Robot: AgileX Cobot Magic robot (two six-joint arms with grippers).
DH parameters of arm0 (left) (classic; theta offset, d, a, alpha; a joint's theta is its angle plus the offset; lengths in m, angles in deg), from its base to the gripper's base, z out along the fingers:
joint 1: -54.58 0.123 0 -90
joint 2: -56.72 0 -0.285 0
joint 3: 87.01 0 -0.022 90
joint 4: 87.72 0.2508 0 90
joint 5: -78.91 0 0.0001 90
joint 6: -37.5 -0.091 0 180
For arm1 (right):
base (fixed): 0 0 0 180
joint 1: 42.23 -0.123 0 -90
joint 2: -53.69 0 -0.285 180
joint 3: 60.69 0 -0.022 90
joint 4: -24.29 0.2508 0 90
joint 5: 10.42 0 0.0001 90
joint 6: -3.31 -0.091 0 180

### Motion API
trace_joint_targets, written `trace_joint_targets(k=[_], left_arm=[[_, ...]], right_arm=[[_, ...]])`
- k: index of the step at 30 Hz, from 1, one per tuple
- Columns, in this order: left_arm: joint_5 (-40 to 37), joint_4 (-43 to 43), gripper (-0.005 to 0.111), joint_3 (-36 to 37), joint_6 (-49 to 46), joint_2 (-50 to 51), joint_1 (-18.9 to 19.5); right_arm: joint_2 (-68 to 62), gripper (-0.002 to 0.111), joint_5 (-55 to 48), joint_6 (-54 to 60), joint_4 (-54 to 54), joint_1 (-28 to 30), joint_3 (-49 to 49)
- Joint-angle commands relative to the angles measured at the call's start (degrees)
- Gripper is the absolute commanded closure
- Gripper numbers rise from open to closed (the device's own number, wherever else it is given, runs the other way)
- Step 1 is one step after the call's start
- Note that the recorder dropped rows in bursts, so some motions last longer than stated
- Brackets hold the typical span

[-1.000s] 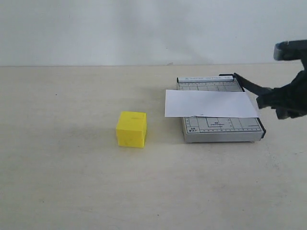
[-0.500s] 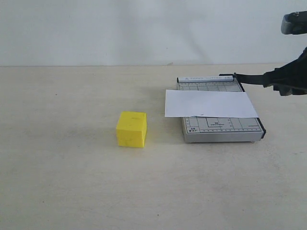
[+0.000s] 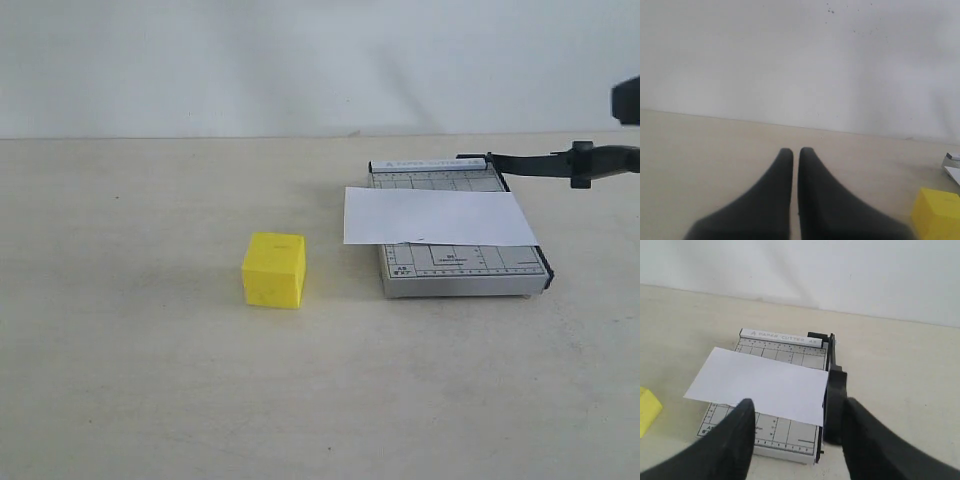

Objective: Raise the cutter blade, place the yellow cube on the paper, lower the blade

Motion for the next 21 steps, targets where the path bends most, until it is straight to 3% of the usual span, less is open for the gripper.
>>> trace_joint_targets(k=[1,6,9,21], left_arm=[[0.8,-0.4,0.102,-0.2,0.5,-0.2,0.0],[0.8,-0.4,0.102,-0.2,0.5,-0.2,0.0],[0.8,-0.4,0.102,-0.2,0.5,-0.2,0.0],[0.8,-0.4,0.102,-0.2,0.5,-0.2,0.0]], right_arm=[[19.1,0.058,1.6,-4.2,1.6,-0.1,16.2],[38.9,0.058,-3.3,-14.1,1.9,-0.1,25.3],[49.6,0.058,-3.8,-18.5,1.9,-0.1,25.3],[53.9,0.058,-8.0,-21.5,2.9,-0.1,25.6]])
